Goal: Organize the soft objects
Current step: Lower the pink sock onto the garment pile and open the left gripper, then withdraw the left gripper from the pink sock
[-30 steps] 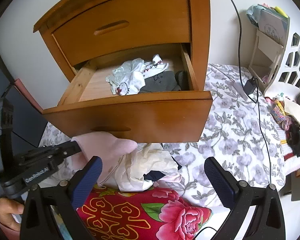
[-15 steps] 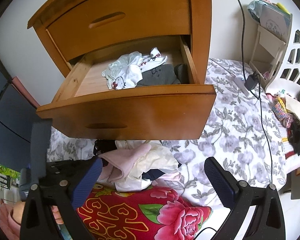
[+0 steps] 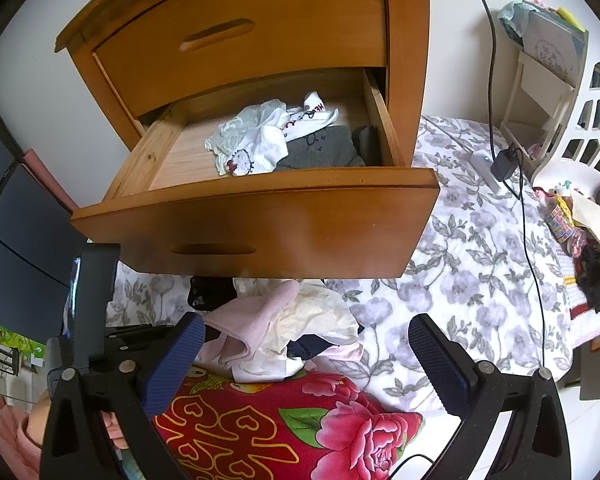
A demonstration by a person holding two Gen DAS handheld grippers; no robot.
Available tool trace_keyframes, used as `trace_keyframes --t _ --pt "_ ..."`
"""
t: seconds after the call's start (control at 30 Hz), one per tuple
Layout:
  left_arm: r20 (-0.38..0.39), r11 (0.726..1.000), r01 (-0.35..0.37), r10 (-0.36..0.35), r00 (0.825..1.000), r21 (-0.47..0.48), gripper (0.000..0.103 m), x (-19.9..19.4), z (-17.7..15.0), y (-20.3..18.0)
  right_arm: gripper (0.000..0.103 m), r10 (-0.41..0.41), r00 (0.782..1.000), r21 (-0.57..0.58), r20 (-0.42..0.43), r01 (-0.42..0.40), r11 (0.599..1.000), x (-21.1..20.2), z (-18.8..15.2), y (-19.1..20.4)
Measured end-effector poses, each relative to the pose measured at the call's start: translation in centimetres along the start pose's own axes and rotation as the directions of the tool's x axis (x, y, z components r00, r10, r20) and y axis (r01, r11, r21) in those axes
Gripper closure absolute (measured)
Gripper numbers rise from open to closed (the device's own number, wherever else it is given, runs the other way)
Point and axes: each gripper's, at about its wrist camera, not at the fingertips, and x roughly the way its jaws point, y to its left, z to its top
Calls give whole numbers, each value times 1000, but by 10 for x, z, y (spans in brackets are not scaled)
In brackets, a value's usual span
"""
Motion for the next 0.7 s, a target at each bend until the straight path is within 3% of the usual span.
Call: trace_keyframes --t 0.13,0.2,0.23,0.43,0.57,0.7 --pt "5 1000 -3 3 1000 2 90 -11 -1 -2 0 1 1000 -2 4 -1 1000 -2 0 0" --pt "17 1000 -8 7 1000 7 75 -18 -2 -3 0 1 1000 -2 5 -1 1000 -2 -1 0" --pt "28 1000 -9 9 1000 12 72 -24 -2 -3 0 2 1000 -3 7 -2 1000 -3 -1 1" --pt "87 1000 -4 2 996 19 70 -52 -1 -5 0 4 1000 -4 21 -4 1000 -9 -1 2" --pt "178 1000 -21 17 984 23 70 -86 2 -5 0 6 999 0 33 -6 1000 -14 0 2" --pt "304 997 -67 53 951 36 65 -129 4 -9 0 9 999 0 46 -9 1000 -18 1 3"
